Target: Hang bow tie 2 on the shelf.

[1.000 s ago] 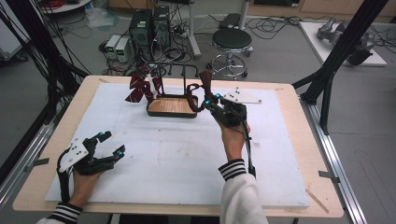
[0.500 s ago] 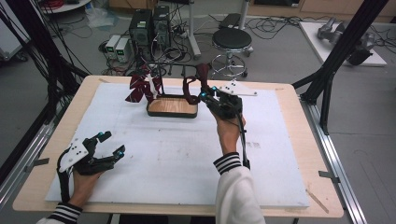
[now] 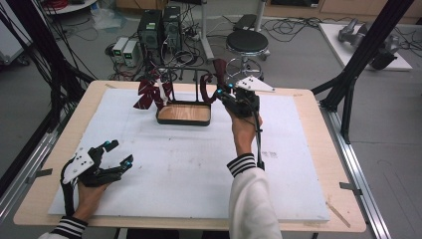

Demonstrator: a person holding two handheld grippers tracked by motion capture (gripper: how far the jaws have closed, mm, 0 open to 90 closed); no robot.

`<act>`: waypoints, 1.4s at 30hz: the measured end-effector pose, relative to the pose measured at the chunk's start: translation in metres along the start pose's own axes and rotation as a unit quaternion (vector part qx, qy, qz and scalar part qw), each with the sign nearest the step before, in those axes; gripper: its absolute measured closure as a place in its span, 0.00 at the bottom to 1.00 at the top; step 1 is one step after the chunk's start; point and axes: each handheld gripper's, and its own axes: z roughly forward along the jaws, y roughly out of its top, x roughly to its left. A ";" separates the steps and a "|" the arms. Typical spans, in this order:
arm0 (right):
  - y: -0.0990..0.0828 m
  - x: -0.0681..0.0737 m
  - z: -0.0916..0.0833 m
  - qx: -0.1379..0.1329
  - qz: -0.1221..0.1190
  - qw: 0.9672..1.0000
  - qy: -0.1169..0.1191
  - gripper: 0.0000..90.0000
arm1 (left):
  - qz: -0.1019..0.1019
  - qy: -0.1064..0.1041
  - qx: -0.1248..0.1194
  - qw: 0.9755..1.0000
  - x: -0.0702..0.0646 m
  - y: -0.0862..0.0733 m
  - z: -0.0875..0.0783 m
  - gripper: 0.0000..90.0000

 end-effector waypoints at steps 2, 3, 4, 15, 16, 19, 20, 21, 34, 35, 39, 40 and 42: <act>0.002 -0.002 0.004 -0.001 -0.001 1.000 -0.001 0.86 | 0.000 -0.001 0.000 1.000 0.000 0.000 0.000 0.25; 0.002 -0.003 0.006 0.001 0.001 1.000 -0.003 0.86 | 0.001 -0.001 0.001 1.000 0.000 0.000 0.000 0.25; 0.002 -0.004 0.008 0.001 0.000 1.000 -0.003 0.86 | 0.001 -0.001 0.000 1.000 0.000 0.000 0.000 0.25; -0.008 -0.017 0.022 0.009 0.014 1.000 -0.016 0.86 | 0.000 -0.001 -0.001 1.000 0.001 0.000 0.000 0.25; -0.009 -0.018 0.023 0.012 0.015 1.000 -0.015 0.86 | 0.000 -0.002 0.000 1.000 0.001 0.000 0.000 0.25; -0.008 -0.021 0.027 0.012 0.015 1.000 -0.017 0.86 | -0.001 -0.002 -0.001 1.000 0.001 0.000 0.000 0.25; -0.007 -0.021 0.028 0.014 0.014 1.000 -0.018 0.86 | -0.001 -0.002 -0.001 1.000 0.001 0.000 0.000 0.25; -0.006 -0.021 0.030 0.015 0.014 1.000 -0.019 0.86 | -0.001 -0.002 -0.001 1.000 0.001 0.000 0.000 0.25; -0.012 -0.030 0.045 0.032 0.019 0.999 -0.028 0.86 | -0.001 -0.002 -0.003 1.000 0.001 0.000 0.000 0.25; -0.013 -0.031 0.046 0.034 0.019 0.999 -0.029 0.86 | -0.001 -0.002 -0.002 1.000 0.001 0.000 -0.001 0.25; -0.018 -0.033 0.050 0.043 0.023 0.998 -0.029 0.86 | -0.002 -0.002 -0.004 1.000 0.000 0.000 0.000 0.25; -0.018 -0.033 0.051 0.043 0.025 0.998 -0.030 0.86 | -0.002 -0.002 -0.004 1.000 0.000 0.000 0.000 0.25; -0.019 -0.033 0.052 0.045 0.025 0.998 -0.029 0.85 | -0.002 -0.002 -0.004 1.000 0.000 0.000 -0.001 0.25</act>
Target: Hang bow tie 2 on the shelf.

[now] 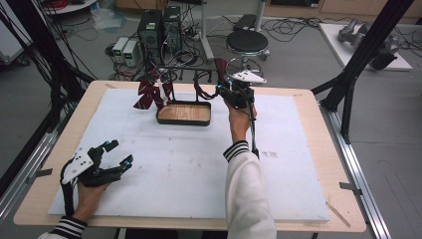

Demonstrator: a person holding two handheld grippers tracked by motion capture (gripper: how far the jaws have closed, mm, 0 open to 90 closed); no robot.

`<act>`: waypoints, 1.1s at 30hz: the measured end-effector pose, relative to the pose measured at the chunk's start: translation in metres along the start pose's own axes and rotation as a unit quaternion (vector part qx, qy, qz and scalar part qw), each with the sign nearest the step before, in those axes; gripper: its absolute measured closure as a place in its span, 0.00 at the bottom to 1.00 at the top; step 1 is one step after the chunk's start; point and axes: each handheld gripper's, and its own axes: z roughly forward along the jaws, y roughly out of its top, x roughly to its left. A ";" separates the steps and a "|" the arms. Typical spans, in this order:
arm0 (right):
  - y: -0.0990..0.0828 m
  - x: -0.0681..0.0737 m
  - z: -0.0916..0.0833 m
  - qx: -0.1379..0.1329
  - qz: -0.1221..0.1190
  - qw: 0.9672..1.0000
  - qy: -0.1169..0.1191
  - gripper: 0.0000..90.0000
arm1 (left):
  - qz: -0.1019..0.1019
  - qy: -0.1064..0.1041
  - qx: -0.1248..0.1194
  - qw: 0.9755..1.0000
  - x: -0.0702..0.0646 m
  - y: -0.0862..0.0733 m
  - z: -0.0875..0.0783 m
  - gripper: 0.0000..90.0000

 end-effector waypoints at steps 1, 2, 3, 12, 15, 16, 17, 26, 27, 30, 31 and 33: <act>-0.001 0.000 0.001 0.002 0.001 1.000 -0.001 0.85 | 0.000 0.000 0.000 1.000 0.000 0.000 0.000 0.25; -0.001 0.000 0.001 0.005 0.001 1.000 -0.001 0.85 | 0.000 -0.001 0.000 1.000 0.000 0.000 0.000 0.25; -0.002 0.000 0.002 0.007 0.002 1.000 -0.002 0.85 | 0.000 0.000 0.000 1.000 0.000 0.000 0.000 0.25; -0.004 -0.001 0.005 0.021 0.007 1.000 -0.008 0.85 | 0.002 -0.001 0.000 1.000 0.000 0.000 0.000 0.25; -0.004 0.000 0.004 0.021 0.004 1.000 -0.009 0.85 | 0.002 -0.002 0.000 1.000 0.000 0.000 0.000 0.25; -0.004 0.000 0.004 0.022 0.004 1.000 -0.010 0.85 | 0.002 -0.001 -0.001 1.000 0.000 0.000 0.000 0.25; -0.004 0.000 0.004 0.023 0.004 1.000 -0.011 0.85 | 0.001 0.000 -0.001 1.000 0.000 0.000 0.000 0.25; -0.005 -0.002 0.005 0.029 0.003 1.000 -0.010 0.83 | 0.001 0.000 -0.001 1.000 0.000 0.000 0.000 0.25; -0.005 -0.002 0.005 0.030 0.003 0.999 -0.010 0.83 | 0.002 0.000 -0.001 1.000 0.000 0.000 0.000 0.25; -0.007 -0.002 0.007 0.037 0.003 0.999 -0.007 0.83 | 0.002 0.000 0.000 1.000 0.000 0.000 0.000 0.25; -0.007 -0.001 0.008 0.039 0.002 0.999 -0.006 0.83 | 0.003 0.000 0.000 1.000 0.000 0.000 0.000 0.25; -0.008 0.000 0.010 0.045 -0.001 0.999 -0.006 0.83 | 0.003 0.001 -0.001 1.000 0.000 0.000 0.000 0.25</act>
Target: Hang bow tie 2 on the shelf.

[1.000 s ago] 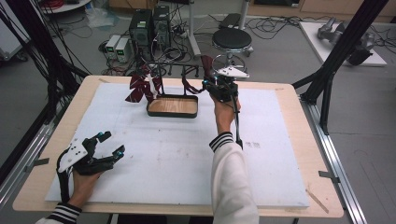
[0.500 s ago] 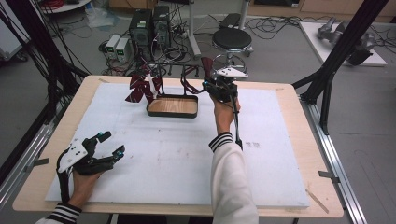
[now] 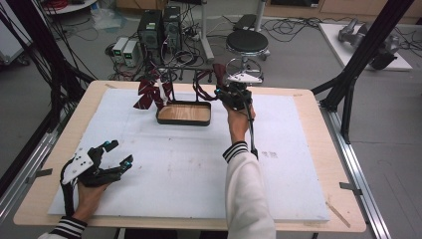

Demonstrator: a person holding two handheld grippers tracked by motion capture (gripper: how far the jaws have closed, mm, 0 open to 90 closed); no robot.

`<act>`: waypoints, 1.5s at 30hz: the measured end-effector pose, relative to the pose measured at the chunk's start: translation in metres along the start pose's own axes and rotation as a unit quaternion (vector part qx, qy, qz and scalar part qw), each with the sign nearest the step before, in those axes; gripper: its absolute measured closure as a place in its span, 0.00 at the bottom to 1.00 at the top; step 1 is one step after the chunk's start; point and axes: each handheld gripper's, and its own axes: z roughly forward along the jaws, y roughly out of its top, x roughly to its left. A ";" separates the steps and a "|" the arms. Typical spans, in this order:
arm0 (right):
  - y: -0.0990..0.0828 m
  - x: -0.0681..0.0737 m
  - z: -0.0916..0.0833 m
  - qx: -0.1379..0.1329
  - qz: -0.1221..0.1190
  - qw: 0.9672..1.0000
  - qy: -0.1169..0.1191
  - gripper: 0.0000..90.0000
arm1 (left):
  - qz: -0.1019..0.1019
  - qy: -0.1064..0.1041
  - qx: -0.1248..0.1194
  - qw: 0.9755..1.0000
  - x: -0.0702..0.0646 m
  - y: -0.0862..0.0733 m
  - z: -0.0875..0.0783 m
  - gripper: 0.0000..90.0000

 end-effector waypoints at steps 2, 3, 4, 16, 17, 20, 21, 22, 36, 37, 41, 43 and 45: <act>-0.001 0.001 0.002 0.005 -0.003 1.000 0.001 0.83 | 0.000 -0.001 0.000 1.000 0.000 0.000 0.000 0.25; -0.001 0.002 0.002 0.006 -0.001 1.000 0.002 0.83 | 0.000 -0.001 0.000 1.000 0.000 0.000 0.000 0.25; -0.001 0.002 0.003 0.007 0.000 1.000 0.002 0.83 | -0.001 -0.001 0.000 1.000 0.000 0.000 0.000 0.25; -0.002 0.005 0.001 0.037 -0.001 0.999 0.016 0.41 | 0.000 0.002 0.002 1.000 0.000 0.000 0.000 0.25; -0.001 0.005 0.000 0.036 -0.005 0.999 0.019 0.37 | 0.001 0.002 0.003 1.000 0.000 0.000 0.000 0.25; 0.002 0.005 -0.007 0.026 -0.009 0.999 0.028 0.26 | 0.000 0.002 0.004 1.000 0.000 0.000 0.000 0.25; 0.003 0.005 -0.009 0.023 -0.008 0.999 0.030 0.22 | 0.000 0.002 0.004 1.000 0.000 0.000 0.000 0.25; 0.004 0.005 -0.013 0.021 -0.010 0.999 0.027 0.21 | 0.000 0.002 0.004 1.000 0.000 0.000 0.000 0.25; -0.014 -0.001 -0.094 -0.021 -0.003 0.999 0.049 0.14 | 0.002 0.004 0.003 1.000 -0.001 0.000 0.000 0.25; -0.017 0.000 -0.100 -0.025 -0.007 0.998 0.049 0.14 | 0.003 0.004 0.003 1.000 -0.001 0.000 0.001 0.25; -0.039 0.000 -0.134 -0.041 -0.026 0.998 0.041 0.14 | 0.005 0.006 0.004 1.000 -0.002 0.000 0.000 0.25; -0.052 0.000 -0.152 -0.050 -0.029 0.998 0.036 0.14 | 0.005 0.006 0.005 1.000 -0.002 0.000 0.001 0.25; -0.065 -0.001 -0.168 -0.057 -0.035 0.997 0.031 0.14 | 0.005 0.007 0.005 1.000 -0.002 0.000 0.001 0.25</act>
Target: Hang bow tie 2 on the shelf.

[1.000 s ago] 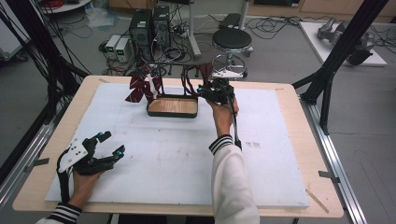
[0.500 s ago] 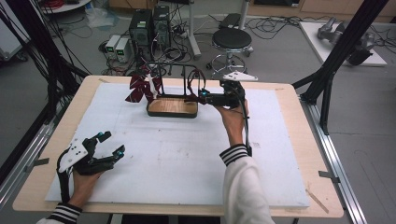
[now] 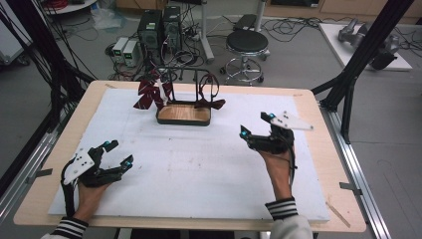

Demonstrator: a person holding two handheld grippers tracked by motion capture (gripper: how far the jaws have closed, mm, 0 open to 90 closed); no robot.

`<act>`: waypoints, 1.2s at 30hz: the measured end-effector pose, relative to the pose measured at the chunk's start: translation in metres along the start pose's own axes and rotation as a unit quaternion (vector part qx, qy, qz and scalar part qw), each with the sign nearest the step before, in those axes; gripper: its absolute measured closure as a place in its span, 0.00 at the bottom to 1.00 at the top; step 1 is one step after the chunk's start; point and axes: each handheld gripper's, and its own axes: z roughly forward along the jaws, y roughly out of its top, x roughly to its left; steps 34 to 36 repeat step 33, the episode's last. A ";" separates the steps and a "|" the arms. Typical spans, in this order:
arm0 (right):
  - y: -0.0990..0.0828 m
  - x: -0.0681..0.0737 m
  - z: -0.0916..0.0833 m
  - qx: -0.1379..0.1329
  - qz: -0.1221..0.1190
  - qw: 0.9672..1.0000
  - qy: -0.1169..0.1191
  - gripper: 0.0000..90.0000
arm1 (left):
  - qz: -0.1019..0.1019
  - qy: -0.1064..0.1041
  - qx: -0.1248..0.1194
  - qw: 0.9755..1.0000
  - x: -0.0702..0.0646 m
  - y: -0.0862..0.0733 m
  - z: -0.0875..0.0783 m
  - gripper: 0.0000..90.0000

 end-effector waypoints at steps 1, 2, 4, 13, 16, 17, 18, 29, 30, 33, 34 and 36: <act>-0.006 0.001 -0.009 -0.005 -0.003 1.000 -0.004 0.14 | 0.000 0.001 0.000 1.000 0.000 0.000 0.000 0.25; -0.013 0.002 -0.017 -0.011 -0.009 1.000 -0.006 0.14 | 0.000 0.001 0.000 1.000 0.000 0.000 0.000 0.25; -0.026 0.003 -0.031 -0.021 -0.018 1.000 -0.010 0.14 | 0.001 0.004 0.001 1.000 0.000 0.000 0.000 0.25; -0.086 0.009 -0.055 -0.071 0.019 0.997 0.005 0.13 | 0.000 0.012 -0.005 1.000 -0.001 0.000 -0.001 0.24; -0.099 0.009 -0.051 -0.080 0.028 0.996 -0.005 0.13 | 0.001 0.015 -0.006 1.000 -0.001 0.000 -0.001 0.24; -0.103 0.009 -0.050 -0.079 0.030 0.996 -0.008 0.13 | 0.003 0.015 -0.004 1.000 -0.001 0.000 -0.001 0.24; -0.106 0.009 -0.049 -0.079 0.031 0.996 -0.010 0.13 | 0.003 0.015 -0.004 1.000 -0.001 0.000 -0.001 0.24; -0.113 0.009 -0.044 -0.072 0.026 0.997 -0.015 0.13 | 0.003 0.019 -0.005 1.000 -0.002 -0.001 -0.001 0.24; -0.113 0.009 -0.045 -0.074 0.021 0.997 -0.017 0.13 | 0.003 0.019 -0.005 1.000 -0.002 -0.001 -0.001 0.24; -0.113 0.011 -0.044 -0.071 0.019 0.997 -0.018 0.13 | 0.001 0.021 -0.007 1.000 -0.002 -0.001 -0.002 0.24; -0.113 0.011 -0.044 -0.071 0.019 0.997 -0.018 0.13 | 0.001 0.021 -0.007 1.000 -0.002 -0.001 -0.002 0.24; -0.113 0.011 -0.044 -0.071 0.019 0.997 -0.018 0.13 | 0.001 0.021 -0.007 1.000 -0.002 -0.001 -0.002 0.24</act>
